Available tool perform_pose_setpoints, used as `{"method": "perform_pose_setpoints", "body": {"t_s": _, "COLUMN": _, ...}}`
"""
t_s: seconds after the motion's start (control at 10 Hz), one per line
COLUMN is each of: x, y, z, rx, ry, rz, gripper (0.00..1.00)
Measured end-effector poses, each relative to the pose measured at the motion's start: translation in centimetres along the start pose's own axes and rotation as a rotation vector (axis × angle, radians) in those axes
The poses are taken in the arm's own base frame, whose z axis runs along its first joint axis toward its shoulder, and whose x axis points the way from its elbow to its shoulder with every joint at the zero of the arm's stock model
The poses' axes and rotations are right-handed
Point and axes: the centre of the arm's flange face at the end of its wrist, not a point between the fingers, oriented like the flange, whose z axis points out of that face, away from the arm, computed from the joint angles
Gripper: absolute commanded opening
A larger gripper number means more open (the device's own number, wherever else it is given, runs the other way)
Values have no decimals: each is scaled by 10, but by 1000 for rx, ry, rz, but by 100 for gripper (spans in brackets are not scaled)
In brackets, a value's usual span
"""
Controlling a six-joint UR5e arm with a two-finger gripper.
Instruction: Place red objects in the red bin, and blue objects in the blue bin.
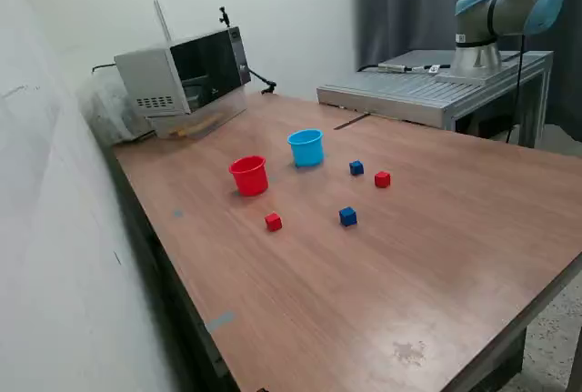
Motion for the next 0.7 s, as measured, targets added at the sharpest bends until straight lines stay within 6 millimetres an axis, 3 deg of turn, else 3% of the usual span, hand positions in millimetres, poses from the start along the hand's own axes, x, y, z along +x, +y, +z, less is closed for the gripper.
{"method": "perform_pose_setpoints", "body": {"t_s": 0.7, "x": 5, "y": 3, "z": -4, "rx": -38, "ry": 5, "rz": -11, "gripper": 100}}
